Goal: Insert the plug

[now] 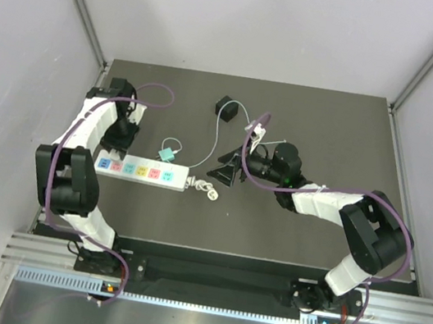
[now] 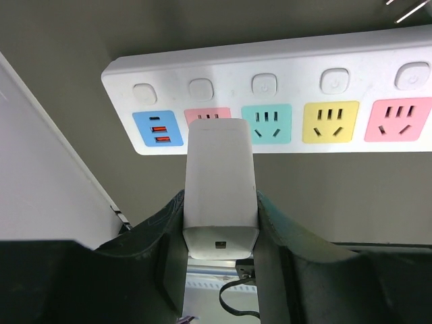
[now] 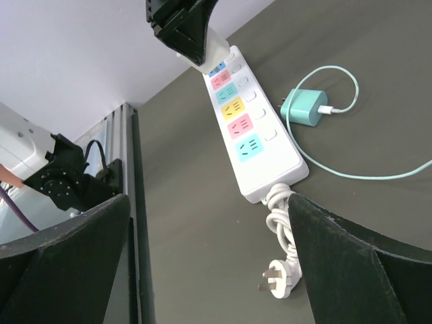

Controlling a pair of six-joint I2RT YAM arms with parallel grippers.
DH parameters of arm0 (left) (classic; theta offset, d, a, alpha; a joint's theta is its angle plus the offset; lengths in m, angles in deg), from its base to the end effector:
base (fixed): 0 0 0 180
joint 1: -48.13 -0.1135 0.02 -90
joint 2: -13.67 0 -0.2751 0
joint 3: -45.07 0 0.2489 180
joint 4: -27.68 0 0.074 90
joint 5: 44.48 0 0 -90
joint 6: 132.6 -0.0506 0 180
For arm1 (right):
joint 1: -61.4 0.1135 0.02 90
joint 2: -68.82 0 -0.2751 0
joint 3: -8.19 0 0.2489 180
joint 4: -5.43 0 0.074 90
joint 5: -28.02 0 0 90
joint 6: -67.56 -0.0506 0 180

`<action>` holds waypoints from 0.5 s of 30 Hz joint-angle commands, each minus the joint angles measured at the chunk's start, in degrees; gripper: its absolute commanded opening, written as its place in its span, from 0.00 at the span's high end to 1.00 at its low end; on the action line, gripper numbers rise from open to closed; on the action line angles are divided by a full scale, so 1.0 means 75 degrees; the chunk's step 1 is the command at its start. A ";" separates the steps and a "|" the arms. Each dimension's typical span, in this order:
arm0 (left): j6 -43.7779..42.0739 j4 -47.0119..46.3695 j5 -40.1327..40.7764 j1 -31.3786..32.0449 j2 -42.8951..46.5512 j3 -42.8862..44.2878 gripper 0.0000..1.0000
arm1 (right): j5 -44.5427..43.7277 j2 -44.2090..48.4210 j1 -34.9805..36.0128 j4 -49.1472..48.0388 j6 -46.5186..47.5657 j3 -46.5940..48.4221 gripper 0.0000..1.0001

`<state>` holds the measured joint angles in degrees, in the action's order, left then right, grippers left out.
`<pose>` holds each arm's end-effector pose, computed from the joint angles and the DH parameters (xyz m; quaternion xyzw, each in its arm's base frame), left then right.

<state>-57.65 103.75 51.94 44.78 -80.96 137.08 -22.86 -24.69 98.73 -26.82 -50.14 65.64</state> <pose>0.3144 0.0241 0.2545 0.0958 0.9890 0.0707 0.0882 0.2598 0.2383 0.2340 -0.2857 0.6665 0.5522 0.4115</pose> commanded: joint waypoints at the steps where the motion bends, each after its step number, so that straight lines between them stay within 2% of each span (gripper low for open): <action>1: 0.0014 0.0083 0.0057 -0.0068 -0.0167 -0.0002 1.00 | 0.0047 -0.0070 -0.0042 -0.0614 -0.0185 -0.0012 0.00; 15: 0.0331 0.0096 0.0187 -0.0349 -0.0789 0.0103 1.00 | 0.0011 -0.0012 -0.0066 -0.0555 -0.0138 -0.0059 0.00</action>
<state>-55.83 103.80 52.44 43.23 -86.38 137.08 -23.19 -24.69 98.62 -27.36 -50.95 65.64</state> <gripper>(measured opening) 0.420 0.996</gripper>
